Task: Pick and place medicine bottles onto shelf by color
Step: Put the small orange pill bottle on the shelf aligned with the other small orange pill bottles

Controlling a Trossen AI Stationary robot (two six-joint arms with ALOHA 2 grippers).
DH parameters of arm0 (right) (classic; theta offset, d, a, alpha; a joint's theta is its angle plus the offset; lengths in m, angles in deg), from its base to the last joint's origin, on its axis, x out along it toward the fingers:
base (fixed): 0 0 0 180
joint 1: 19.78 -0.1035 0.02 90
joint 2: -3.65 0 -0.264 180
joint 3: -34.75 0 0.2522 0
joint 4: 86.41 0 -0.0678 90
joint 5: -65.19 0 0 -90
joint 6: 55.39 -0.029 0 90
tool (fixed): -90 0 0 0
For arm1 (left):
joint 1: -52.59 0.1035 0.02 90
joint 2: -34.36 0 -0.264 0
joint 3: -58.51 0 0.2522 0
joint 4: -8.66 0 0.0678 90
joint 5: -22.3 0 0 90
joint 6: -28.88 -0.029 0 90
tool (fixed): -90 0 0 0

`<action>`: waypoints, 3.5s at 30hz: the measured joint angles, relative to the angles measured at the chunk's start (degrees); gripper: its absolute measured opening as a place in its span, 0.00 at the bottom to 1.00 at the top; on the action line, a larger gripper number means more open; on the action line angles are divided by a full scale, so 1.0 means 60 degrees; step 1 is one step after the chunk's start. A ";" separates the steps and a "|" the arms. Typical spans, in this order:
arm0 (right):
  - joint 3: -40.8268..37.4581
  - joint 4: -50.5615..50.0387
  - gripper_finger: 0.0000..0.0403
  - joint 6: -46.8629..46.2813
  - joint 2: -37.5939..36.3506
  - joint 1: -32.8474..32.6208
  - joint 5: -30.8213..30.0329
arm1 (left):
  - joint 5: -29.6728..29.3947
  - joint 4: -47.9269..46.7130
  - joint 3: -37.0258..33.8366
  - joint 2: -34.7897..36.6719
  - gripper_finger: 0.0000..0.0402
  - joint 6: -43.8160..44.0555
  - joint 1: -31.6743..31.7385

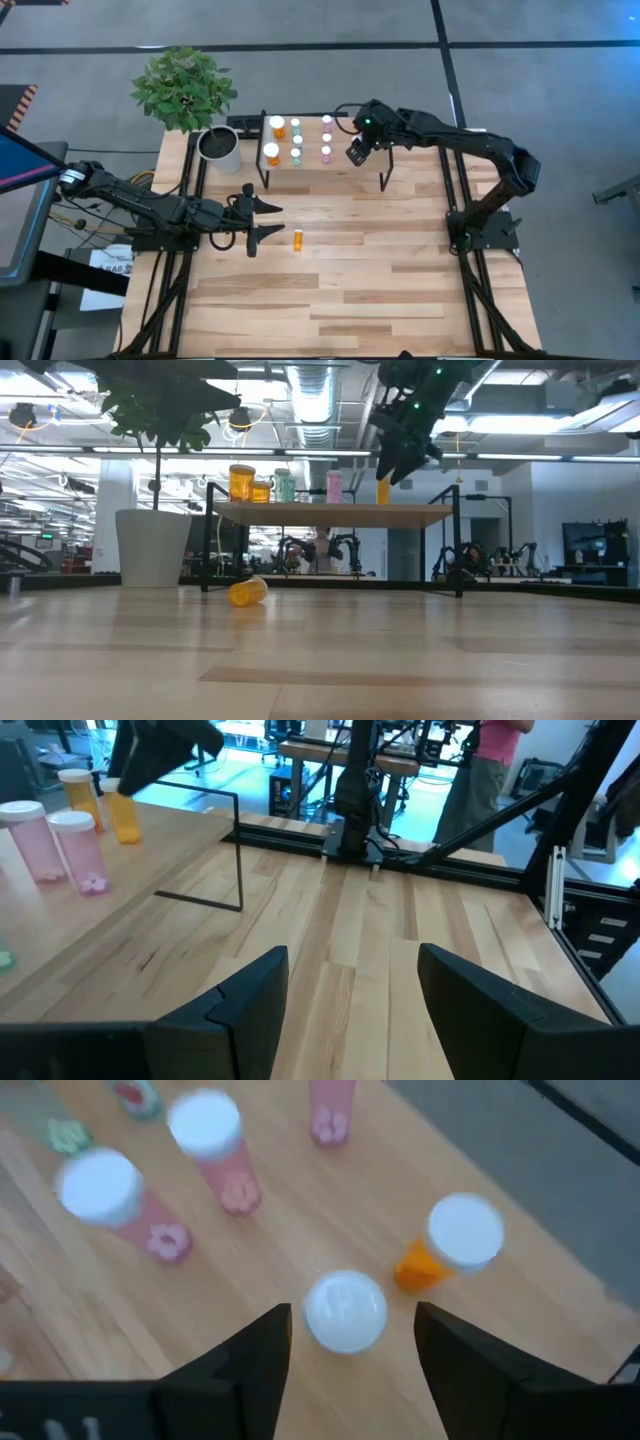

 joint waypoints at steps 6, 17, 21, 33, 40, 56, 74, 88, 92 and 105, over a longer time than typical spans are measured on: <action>0.0002 -0.0235 0.61 -0.0238 -0.0667 0.0000 -0.0004 | 0.0000 0.0008 0.0000 0.0000 0.53 0.0006 0.0000; -0.0001 -0.1977 0.61 -0.1287 -0.3043 -0.0914 -0.0368 | -0.0007 0.0091 0.0004 -0.0190 0.53 0.0567 0.0000; -0.0001 -0.2371 0.61 -0.1834 -0.3757 -0.2398 -0.1425 | -0.0043 -0.0224 0.0004 -0.0956 0.53 0.1365 -0.0007; -0.0010 -0.3552 0.61 -0.4277 -0.3883 -0.7099 -0.4727 | 0.0259 0.0872 0.0000 -0.4384 0.53 0.3454 -0.0128; -0.0005 -0.3806 0.61 -0.4899 -0.3347 -0.8231 -0.5574 | 0.0017 0.2064 0.0003 -0.5523 0.53 0.4293 -0.0109; -0.0001 -0.3779 0.61 -0.4875 -0.2826 -0.8160 -0.5625 | -0.0949 -0.1196 0.1308 -0.6714 0.53 0.6212 -0.0046; -0.0001 -0.3725 0.61 -0.4900 -0.2820 -0.8156 -0.5625 | -0.0721 -0.1941 0.1625 -0.6703 0.53 0.6691 -0.0584; -0.0004 -0.3717 0.61 -0.4904 -0.2820 -0.8153 -0.5843 | -0.1163 -0.2435 0.2015 -0.6703 0.51 0.7219 -0.1170; -0.0002 -0.3714 0.61 -0.4971 -0.2820 -0.8153 -0.5846 | -0.1410 -0.3077 0.2265 -0.6703 0.49 0.7348 -0.1173; -0.0003 -0.3721 0.61 -0.4984 -0.2820 -0.8153 -0.5889 | -0.1585 -0.2517 0.2266 -0.6706 0.47 0.7351 -0.1450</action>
